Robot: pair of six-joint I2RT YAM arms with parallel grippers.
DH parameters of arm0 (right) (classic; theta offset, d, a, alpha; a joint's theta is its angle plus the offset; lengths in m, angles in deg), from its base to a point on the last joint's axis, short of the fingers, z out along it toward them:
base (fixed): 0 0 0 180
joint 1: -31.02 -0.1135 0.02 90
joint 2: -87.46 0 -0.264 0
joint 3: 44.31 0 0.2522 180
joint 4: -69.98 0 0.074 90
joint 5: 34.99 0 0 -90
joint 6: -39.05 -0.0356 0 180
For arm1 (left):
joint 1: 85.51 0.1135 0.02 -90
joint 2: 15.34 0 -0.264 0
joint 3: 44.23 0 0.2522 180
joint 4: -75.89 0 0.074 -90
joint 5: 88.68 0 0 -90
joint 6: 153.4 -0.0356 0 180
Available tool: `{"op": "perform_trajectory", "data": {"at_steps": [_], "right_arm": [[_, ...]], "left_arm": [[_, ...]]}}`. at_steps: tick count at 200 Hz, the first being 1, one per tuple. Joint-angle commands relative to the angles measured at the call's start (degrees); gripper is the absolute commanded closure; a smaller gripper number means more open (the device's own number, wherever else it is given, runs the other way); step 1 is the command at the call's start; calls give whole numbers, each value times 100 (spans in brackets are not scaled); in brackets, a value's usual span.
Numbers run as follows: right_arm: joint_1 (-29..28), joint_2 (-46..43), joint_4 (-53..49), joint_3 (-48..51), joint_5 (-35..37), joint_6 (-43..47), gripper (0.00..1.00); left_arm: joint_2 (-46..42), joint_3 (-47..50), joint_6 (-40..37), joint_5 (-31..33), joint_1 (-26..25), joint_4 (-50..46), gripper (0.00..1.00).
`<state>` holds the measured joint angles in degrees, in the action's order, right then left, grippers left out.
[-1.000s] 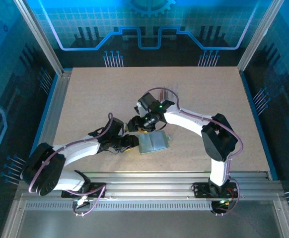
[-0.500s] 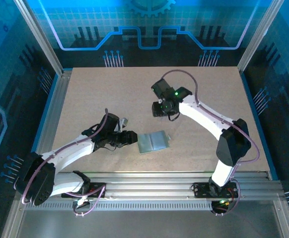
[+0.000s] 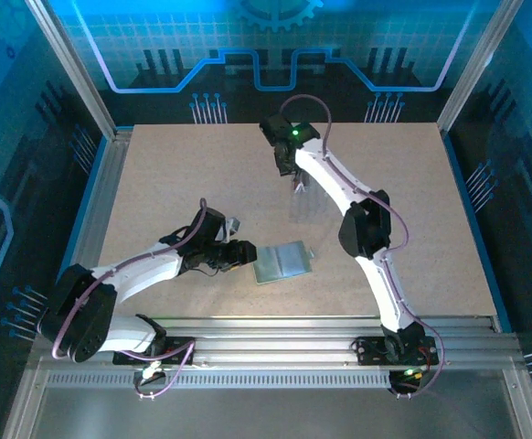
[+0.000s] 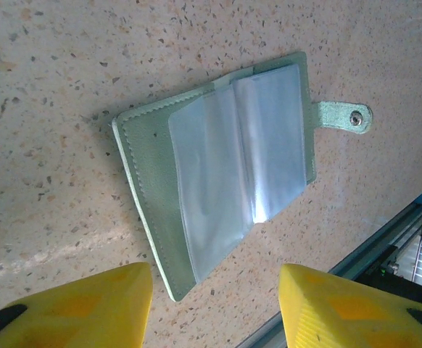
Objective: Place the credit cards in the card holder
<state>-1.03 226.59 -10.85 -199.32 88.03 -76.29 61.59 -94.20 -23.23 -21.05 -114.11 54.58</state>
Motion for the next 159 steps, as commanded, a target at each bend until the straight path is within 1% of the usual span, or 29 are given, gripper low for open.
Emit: {"op": "perform_trajectory", "data": {"at_steps": [1, 36, 95, 125, 159], "right_arm": [[41, 360, -442, -439, 380, 50, 44], [50, 583, -275, -319, 603, -30, 44], [60, 571, -106, 185, 1081, 9, 54], [142, 465, 1, 546, 941, 12, 56], [152, 29, 415, 1328, 809, 117, 56]], "left_arm": [[112, -80, -8, -162, 22, 174, 50], [139, -80, -25, -167, 31, 237, 50], [165, -23, -25, -188, 31, 322, 51], [147, 8, -19, -171, 31, 325, 51], [143, 35, 5, -162, 30, 342, 51]]}}
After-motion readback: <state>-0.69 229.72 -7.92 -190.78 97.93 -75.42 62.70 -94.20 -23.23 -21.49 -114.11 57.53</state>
